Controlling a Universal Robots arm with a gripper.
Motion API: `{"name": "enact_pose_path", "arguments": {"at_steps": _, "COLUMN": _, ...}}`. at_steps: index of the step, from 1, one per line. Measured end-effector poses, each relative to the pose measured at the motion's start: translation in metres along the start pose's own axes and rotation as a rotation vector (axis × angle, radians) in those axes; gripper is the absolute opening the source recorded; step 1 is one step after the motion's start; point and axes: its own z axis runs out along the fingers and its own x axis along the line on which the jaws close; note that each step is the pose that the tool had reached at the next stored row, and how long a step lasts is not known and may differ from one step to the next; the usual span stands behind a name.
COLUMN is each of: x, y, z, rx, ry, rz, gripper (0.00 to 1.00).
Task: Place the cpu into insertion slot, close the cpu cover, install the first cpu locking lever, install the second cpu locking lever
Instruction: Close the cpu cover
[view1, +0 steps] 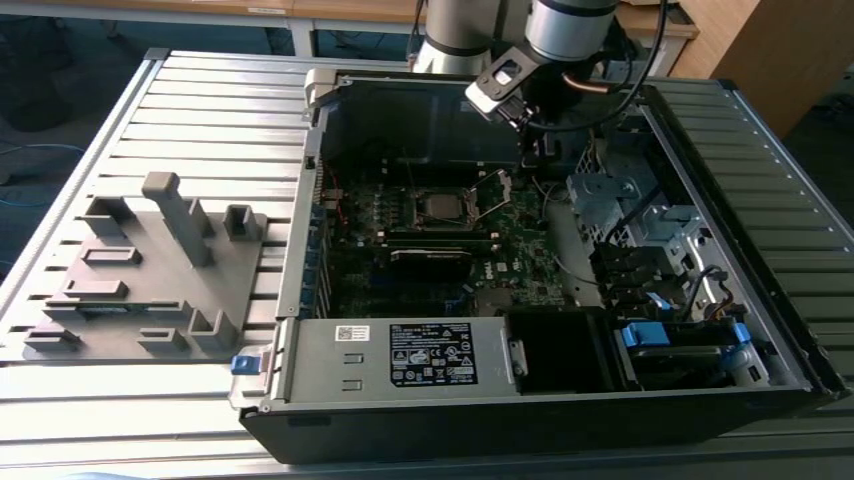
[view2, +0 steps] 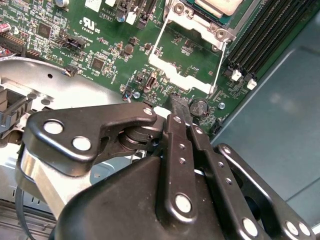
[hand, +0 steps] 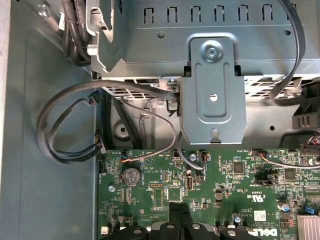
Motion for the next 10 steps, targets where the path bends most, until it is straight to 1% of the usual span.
{"name": "enact_pose_path", "arguments": {"at_steps": 10, "x": -0.0001, "y": -0.0001, "z": 0.0026, "rx": 0.0001, "ry": -0.0005, "rz": 0.0, "gripper": 0.11}}
